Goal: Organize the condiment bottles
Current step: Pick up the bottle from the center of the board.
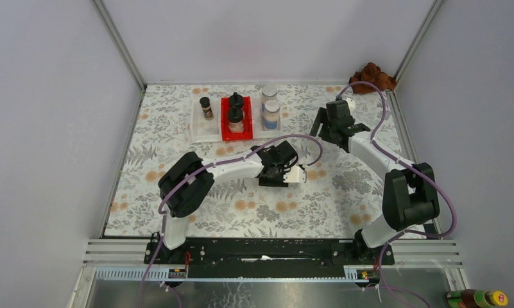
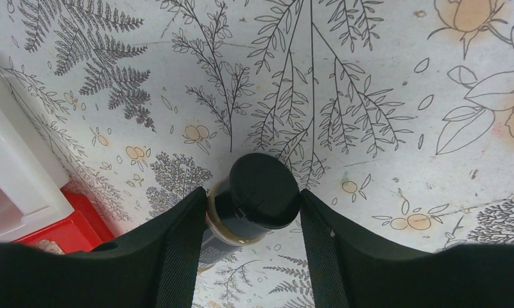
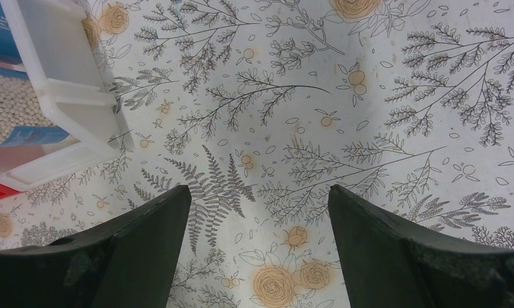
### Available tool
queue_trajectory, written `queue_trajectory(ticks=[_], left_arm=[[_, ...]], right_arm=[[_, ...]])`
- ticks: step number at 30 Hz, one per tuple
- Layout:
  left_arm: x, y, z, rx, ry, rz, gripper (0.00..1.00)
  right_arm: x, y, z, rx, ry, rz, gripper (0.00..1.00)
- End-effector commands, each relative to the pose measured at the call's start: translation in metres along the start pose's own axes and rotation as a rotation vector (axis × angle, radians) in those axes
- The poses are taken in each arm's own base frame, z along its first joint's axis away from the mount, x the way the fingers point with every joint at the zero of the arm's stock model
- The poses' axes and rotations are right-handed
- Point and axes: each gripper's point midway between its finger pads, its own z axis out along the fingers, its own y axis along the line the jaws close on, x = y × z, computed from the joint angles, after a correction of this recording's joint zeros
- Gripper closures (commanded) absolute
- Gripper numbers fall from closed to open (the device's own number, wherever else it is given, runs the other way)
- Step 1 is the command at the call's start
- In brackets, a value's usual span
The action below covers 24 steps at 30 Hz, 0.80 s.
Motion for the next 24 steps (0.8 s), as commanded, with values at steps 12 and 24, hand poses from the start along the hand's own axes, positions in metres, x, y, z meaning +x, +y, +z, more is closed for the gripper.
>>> queue_trajectory(ticks=[12,24], left_arm=[[0.003,0.01,0.015,0.001,0.024,-0.031,0.68],[-0.009,0.027,0.015,-0.054,-0.004,-0.109,1.0]], right_arm=[[-0.004,0.003,0.007,-0.014,-0.008,0.026,0.15],[0.0,0.002,0.011,-0.011,0.007,0.025,0.15]])
